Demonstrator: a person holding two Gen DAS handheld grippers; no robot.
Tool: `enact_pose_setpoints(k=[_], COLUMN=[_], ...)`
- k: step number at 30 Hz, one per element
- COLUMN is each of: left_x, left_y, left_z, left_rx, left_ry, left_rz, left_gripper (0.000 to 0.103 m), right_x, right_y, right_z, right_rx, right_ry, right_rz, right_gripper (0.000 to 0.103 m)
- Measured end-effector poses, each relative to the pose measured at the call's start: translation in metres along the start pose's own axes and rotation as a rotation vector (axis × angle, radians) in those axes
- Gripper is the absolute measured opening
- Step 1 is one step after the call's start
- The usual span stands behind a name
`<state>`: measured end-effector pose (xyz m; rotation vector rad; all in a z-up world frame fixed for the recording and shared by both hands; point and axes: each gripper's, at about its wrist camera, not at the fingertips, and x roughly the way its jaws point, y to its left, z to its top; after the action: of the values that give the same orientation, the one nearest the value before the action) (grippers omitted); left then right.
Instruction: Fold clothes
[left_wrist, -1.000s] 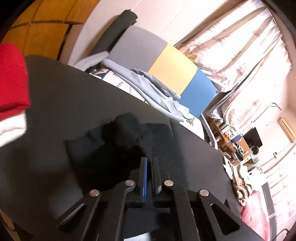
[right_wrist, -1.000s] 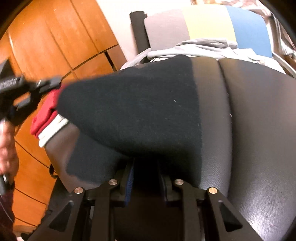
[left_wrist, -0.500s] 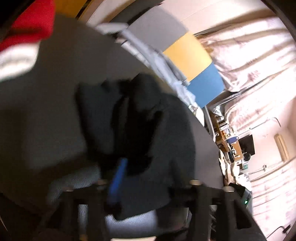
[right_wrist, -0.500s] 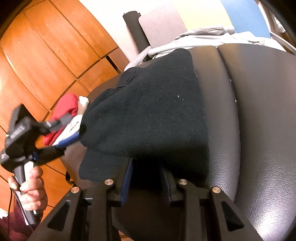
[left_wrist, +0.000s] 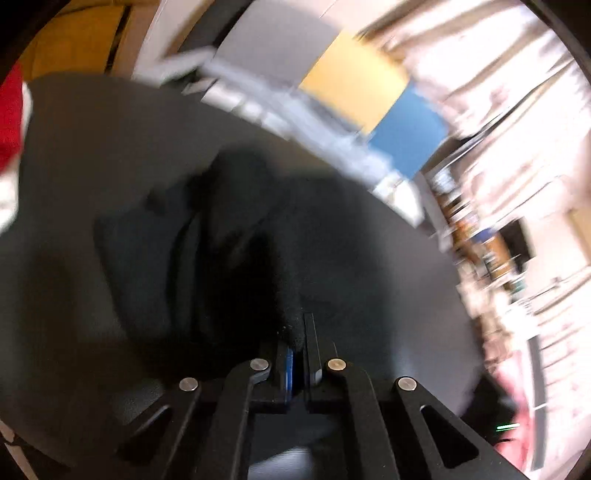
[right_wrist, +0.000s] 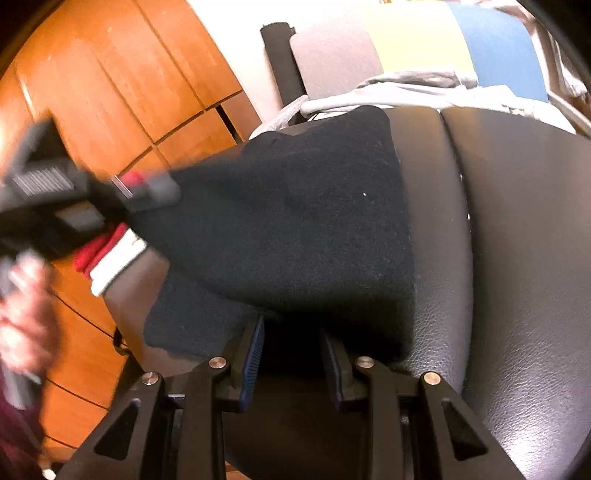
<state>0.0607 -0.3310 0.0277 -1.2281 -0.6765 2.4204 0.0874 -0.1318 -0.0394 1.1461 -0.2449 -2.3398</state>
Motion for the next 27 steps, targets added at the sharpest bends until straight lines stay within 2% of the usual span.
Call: enact_pose_setpoints(k=[3,5,7,9,12,14,16,21,24,27], left_x=[-0.037,-0.047,-0.049,-0.042,-0.011,0.004,0.008,0.008,0.01,0.01], left_y=[-0.016,-0.015,-0.006,0.009,0.037,0.046,0.044,0.038,0.05,0.054], left_z=[0.004,-0.005,-0.022,-0.044,-0.078,-0.093,-0.099,-0.105,-0.104,-0.104], left_rx=[0.046,0.037,0.019,-0.001,-0.115,-0.143,-0.124,-0.063,-0.132,-0.158], left_ry=[-0.04,-0.023,-0.001,0.045,0.19,0.239,0.259,0.264,0.265,0.264], left_rz=[-0.031,-0.036,-0.007,0.031,0.005,0.02,0.01,0.001,-0.048,-0.077], left_gripper=[0.003,0.003,0.003,0.003,0.003,0.004,0.004,0.004,0.005,0.005], right_x=[-0.002,-0.003,-0.004,-0.005,-0.006,-0.005,-0.004,-0.017,-0.028,-0.038], right_y=[-0.001,-0.001,-0.001,-0.002,-0.005,-0.004,-0.003,-0.021,-0.034,-0.045], right_z=[-0.001,-0.001,-0.001,-0.002,-0.002,-0.002,0.0,0.006,0.003,0.0], right_rx=[-0.004,-0.007,-0.01,-0.011,0.007,-0.009,-0.028,0.057,0.108,0.154], right_ry=[-0.009,-0.015,-0.021,-0.027,-0.037,-0.039,-0.038,0.031,0.052,0.055], right_rz=[-0.024,-0.04,-0.055,-0.07,-0.075,-0.088,-0.097,0.113,0.238,0.353], right_gripper=[0.03,0.03,0.03,0.03,0.03,0.03,0.03,0.031,0.035,0.038])
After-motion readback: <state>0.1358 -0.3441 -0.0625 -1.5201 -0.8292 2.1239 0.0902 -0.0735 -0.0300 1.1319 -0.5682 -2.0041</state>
